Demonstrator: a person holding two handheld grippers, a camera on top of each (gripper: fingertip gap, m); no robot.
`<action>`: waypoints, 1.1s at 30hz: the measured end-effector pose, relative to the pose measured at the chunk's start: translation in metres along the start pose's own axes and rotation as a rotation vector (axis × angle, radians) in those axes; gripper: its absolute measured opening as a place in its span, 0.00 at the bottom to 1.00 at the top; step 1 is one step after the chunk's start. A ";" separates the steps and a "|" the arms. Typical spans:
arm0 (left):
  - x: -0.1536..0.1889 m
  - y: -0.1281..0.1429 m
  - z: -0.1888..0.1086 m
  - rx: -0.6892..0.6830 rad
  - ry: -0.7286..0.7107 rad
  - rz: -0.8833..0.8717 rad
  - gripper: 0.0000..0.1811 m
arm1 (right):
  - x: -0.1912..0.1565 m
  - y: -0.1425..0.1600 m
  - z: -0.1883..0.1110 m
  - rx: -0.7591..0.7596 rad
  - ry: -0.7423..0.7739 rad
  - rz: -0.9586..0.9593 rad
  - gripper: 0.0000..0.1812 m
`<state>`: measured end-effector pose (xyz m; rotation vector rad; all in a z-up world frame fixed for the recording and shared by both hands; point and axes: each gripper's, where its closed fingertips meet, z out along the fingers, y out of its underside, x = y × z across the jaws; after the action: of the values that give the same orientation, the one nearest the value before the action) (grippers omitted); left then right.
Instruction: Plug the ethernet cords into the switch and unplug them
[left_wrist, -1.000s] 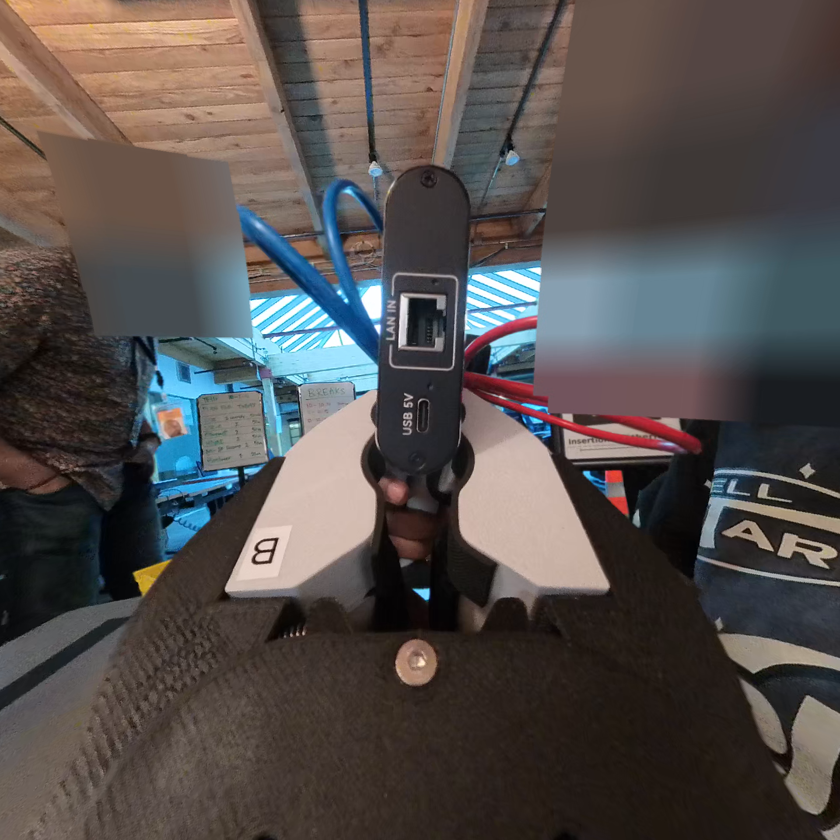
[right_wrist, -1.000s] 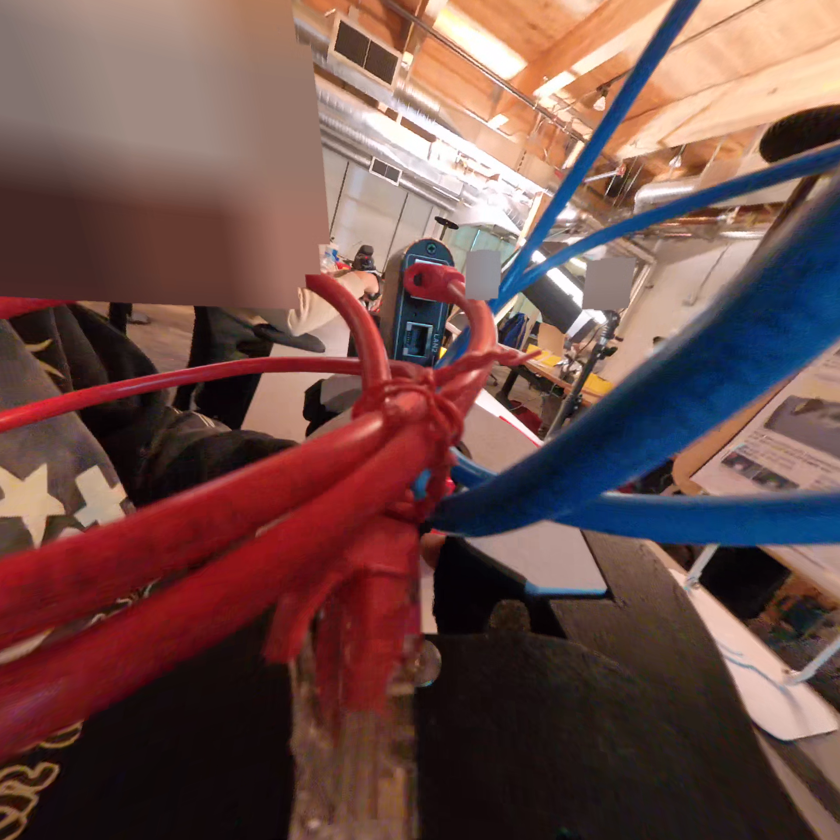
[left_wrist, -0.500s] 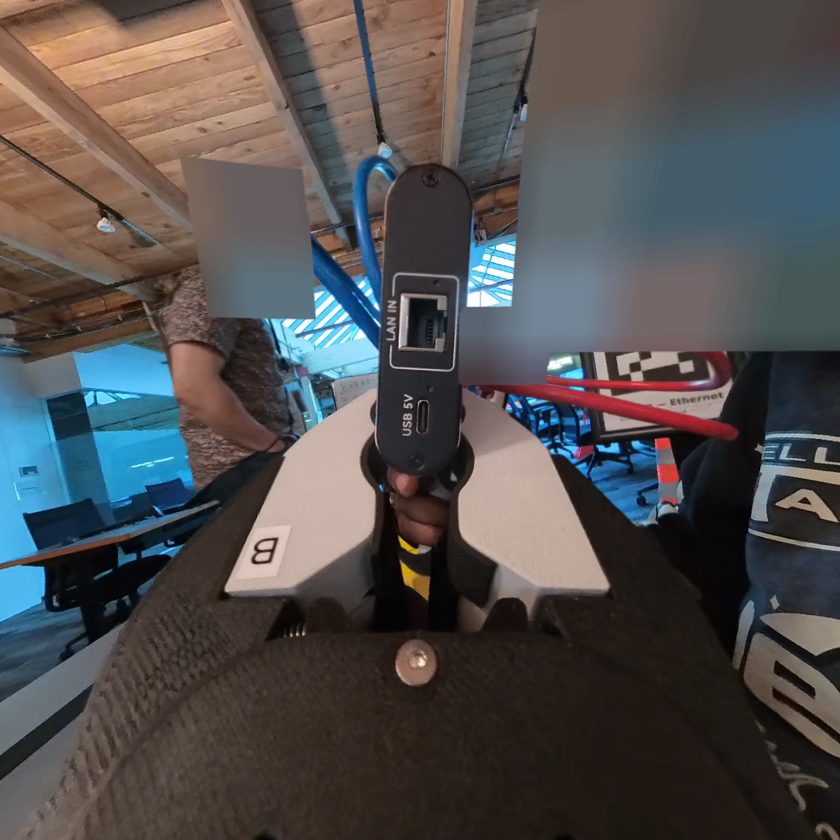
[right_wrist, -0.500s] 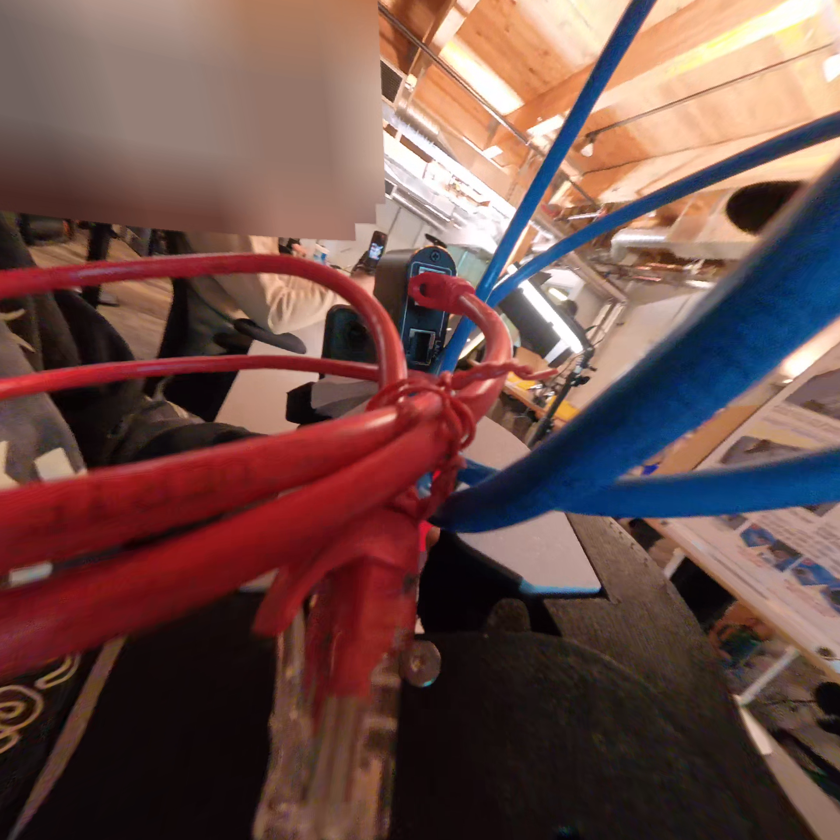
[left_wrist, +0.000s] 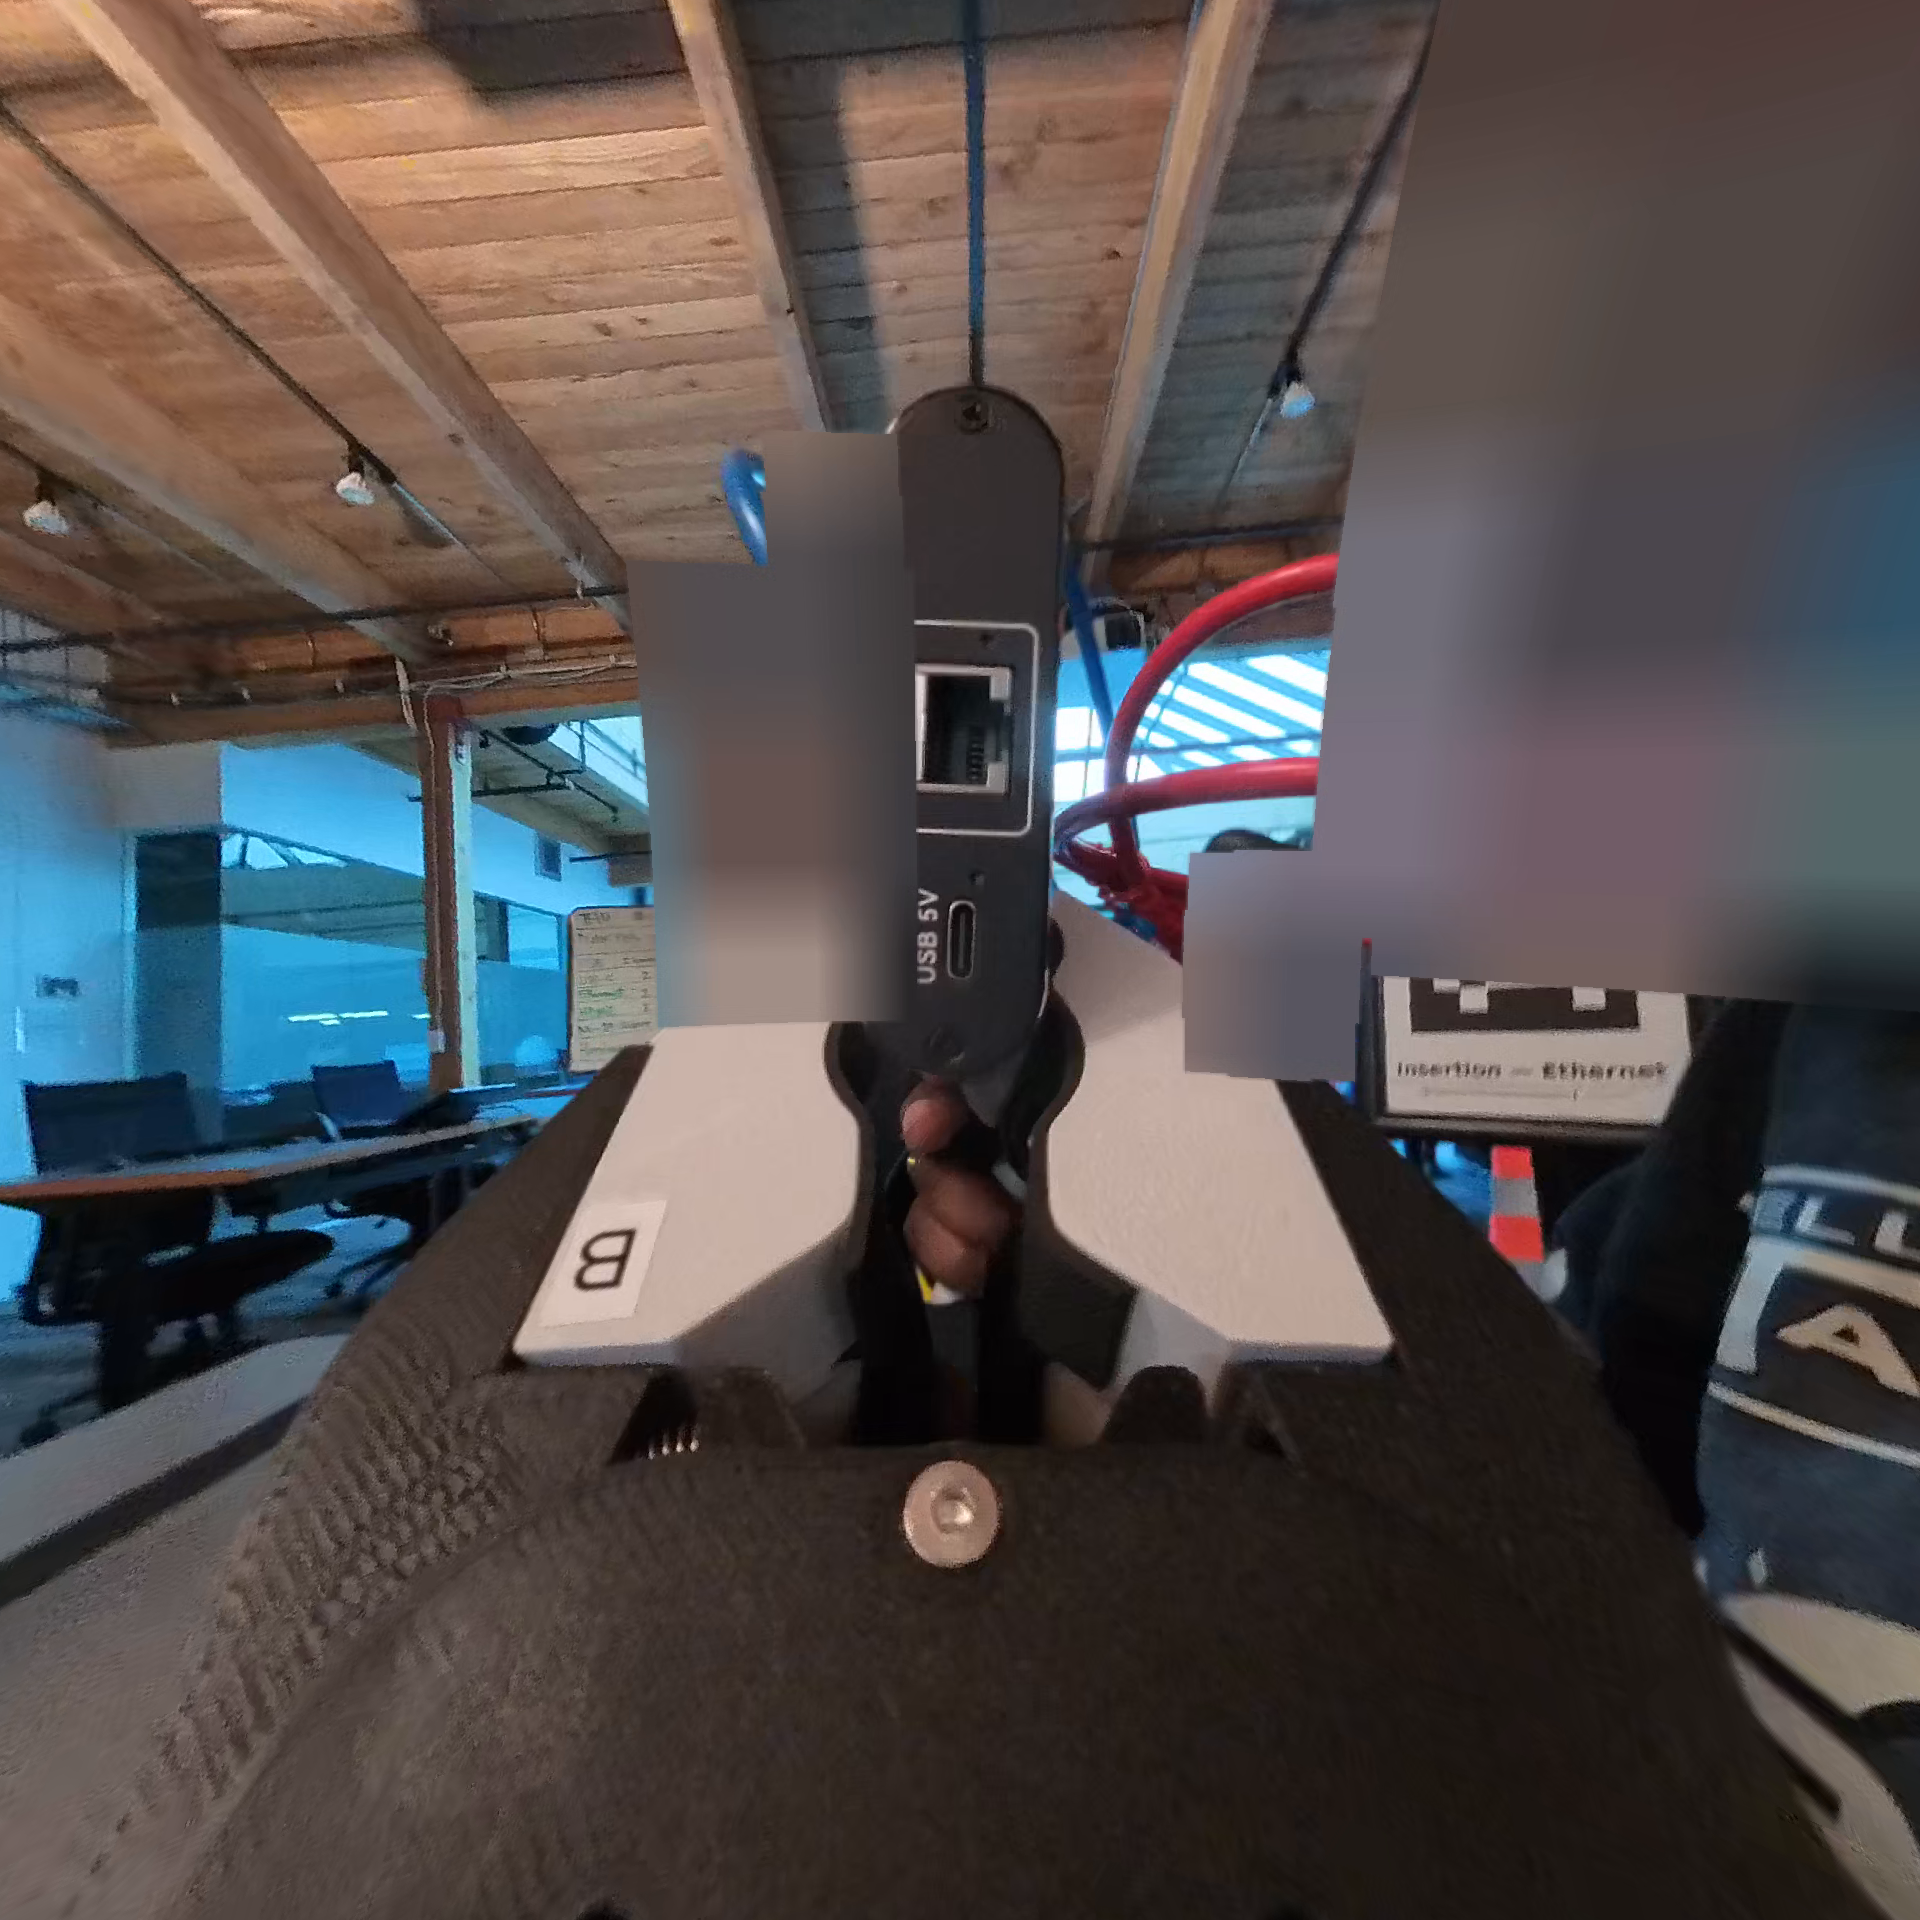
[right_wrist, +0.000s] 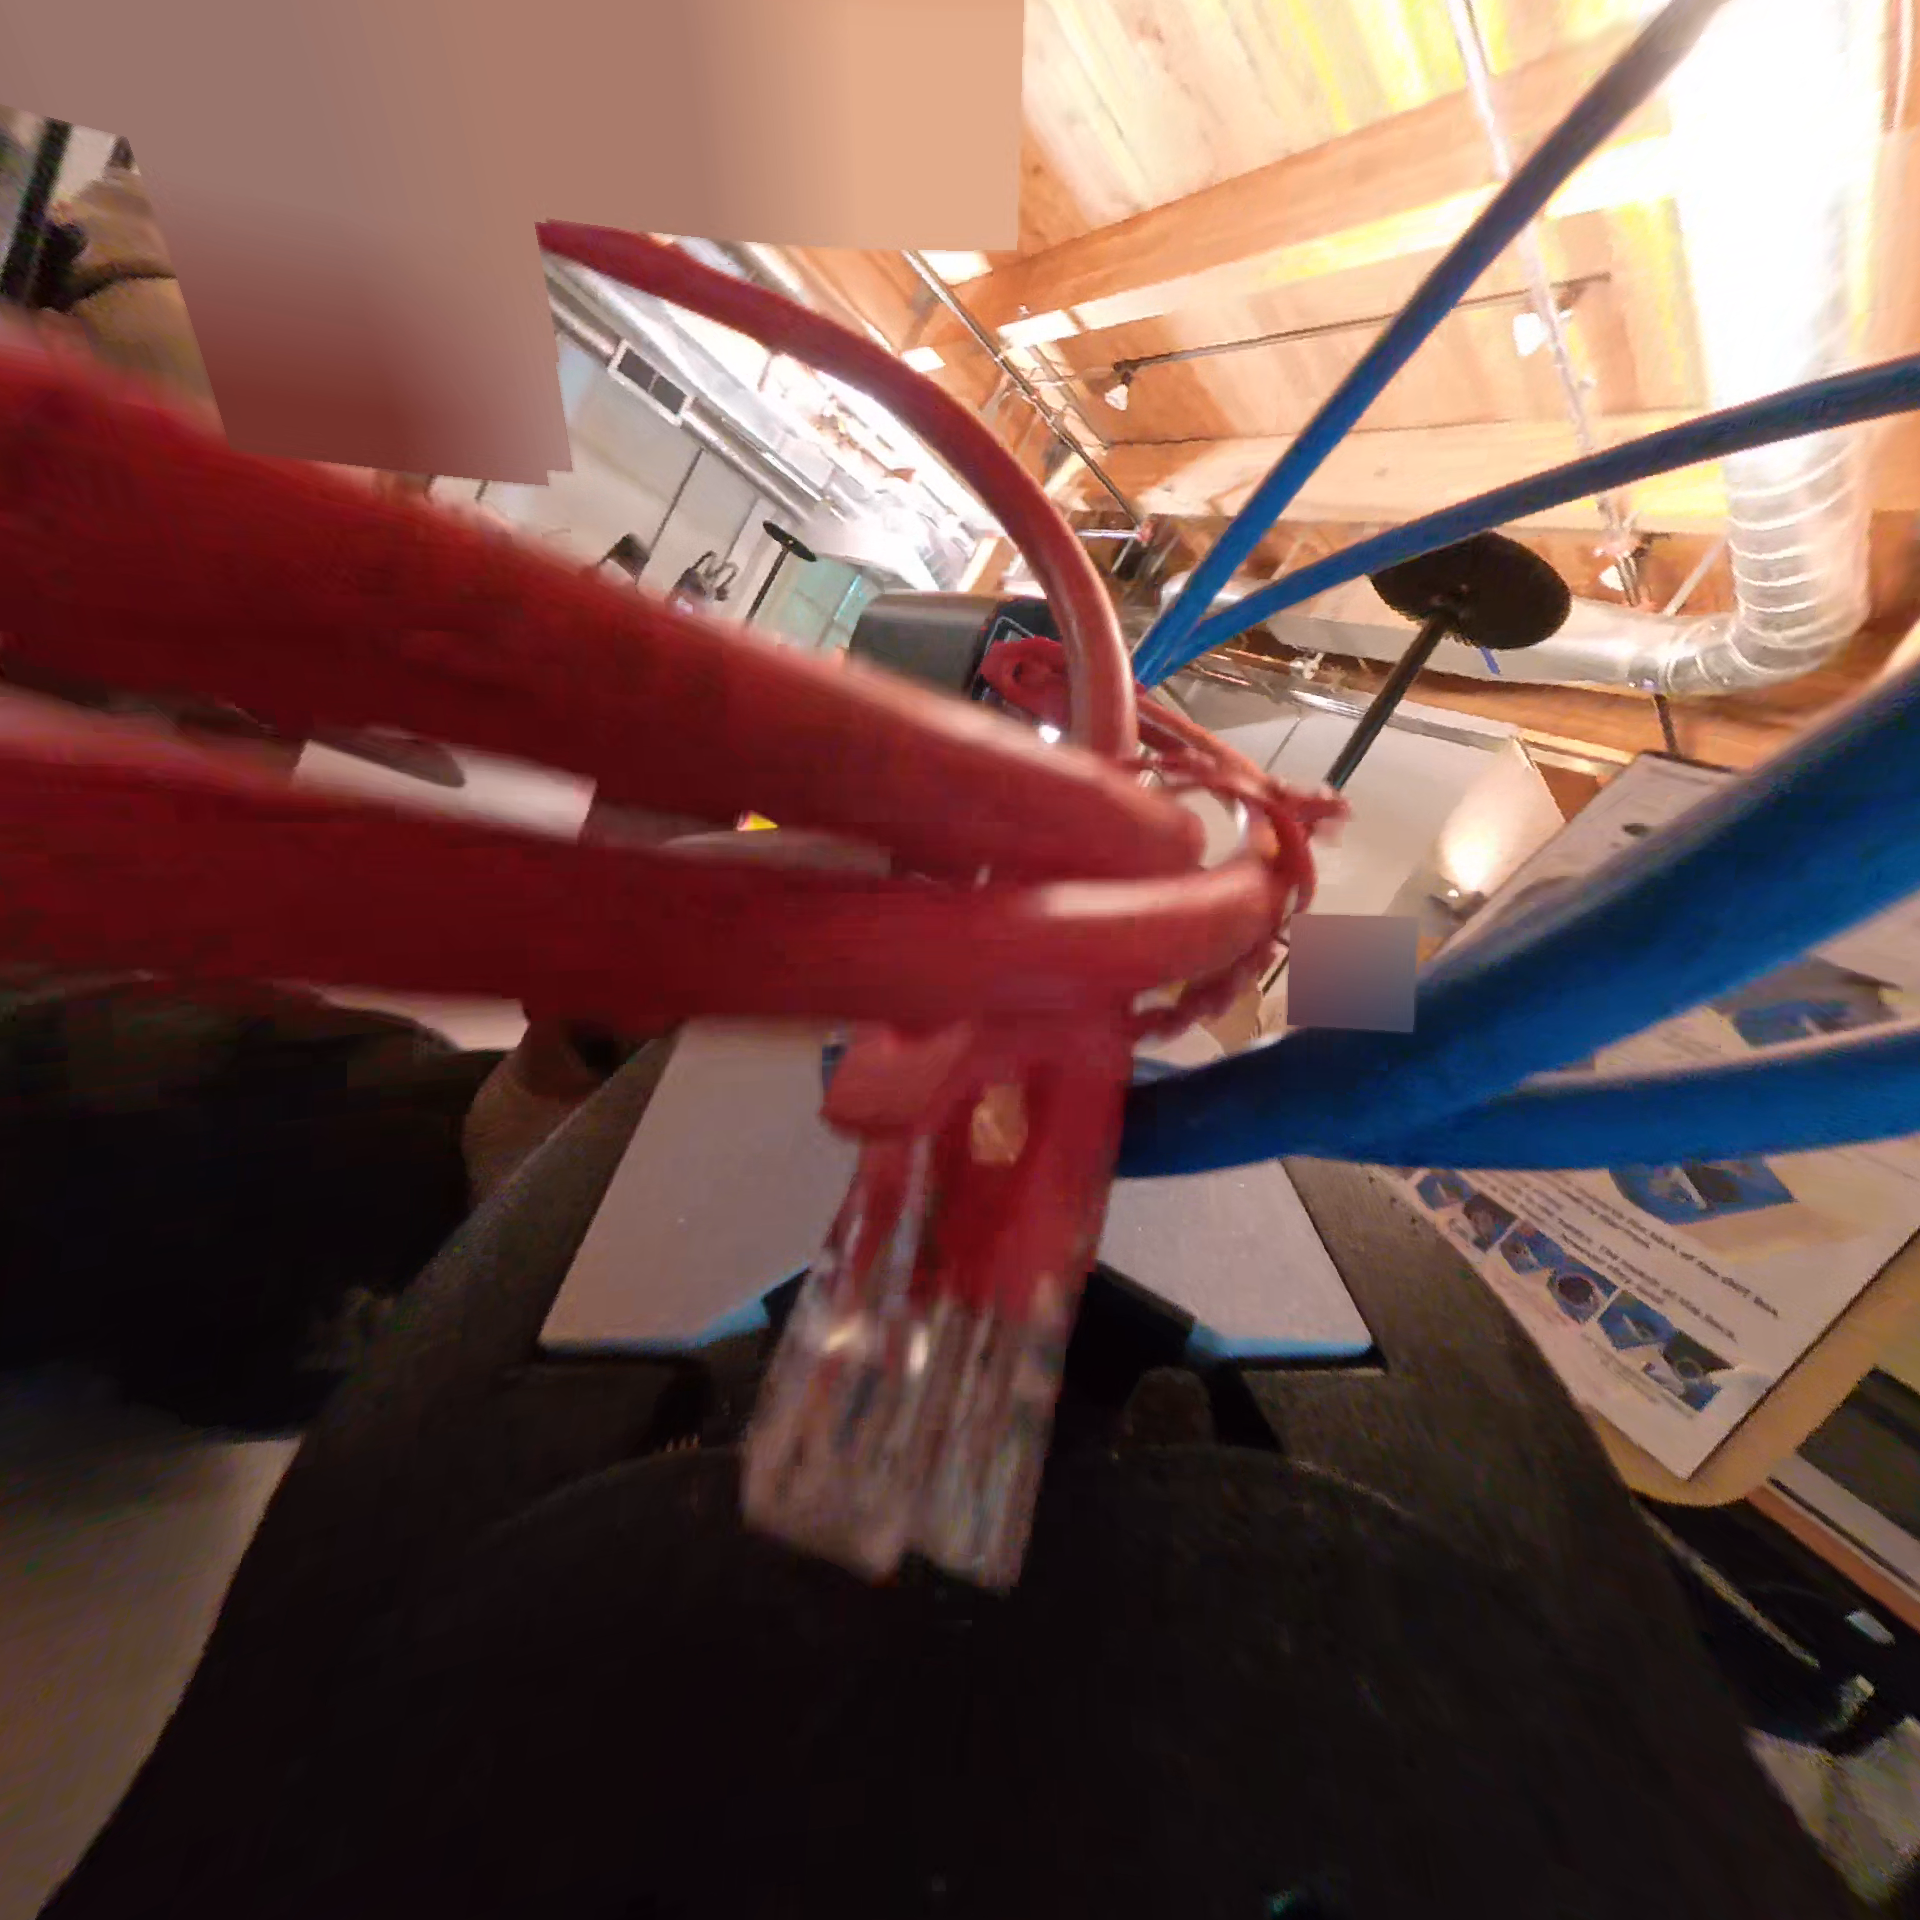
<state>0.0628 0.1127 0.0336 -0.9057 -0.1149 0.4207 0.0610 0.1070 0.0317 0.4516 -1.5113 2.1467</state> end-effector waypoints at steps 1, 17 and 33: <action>-0.006 -0.005 -0.003 0.043 -0.030 -0.026 0.15 | 0.021 -0.001 -0.006 0.018 0.134 0.024 0.07; -0.070 -0.041 -0.055 0.291 -0.198 -0.315 0.14 | 0.134 0.050 -0.138 -0.697 0.294 0.126 0.07; -0.071 -0.029 -0.050 0.238 -0.196 -0.342 0.14 | 0.136 0.155 -0.303 -1.669 0.191 -0.017 0.07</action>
<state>0.0205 0.0320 0.0312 -0.5936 -0.3851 0.1973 -0.1370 0.3738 -0.1223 -0.3325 -2.4189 0.3317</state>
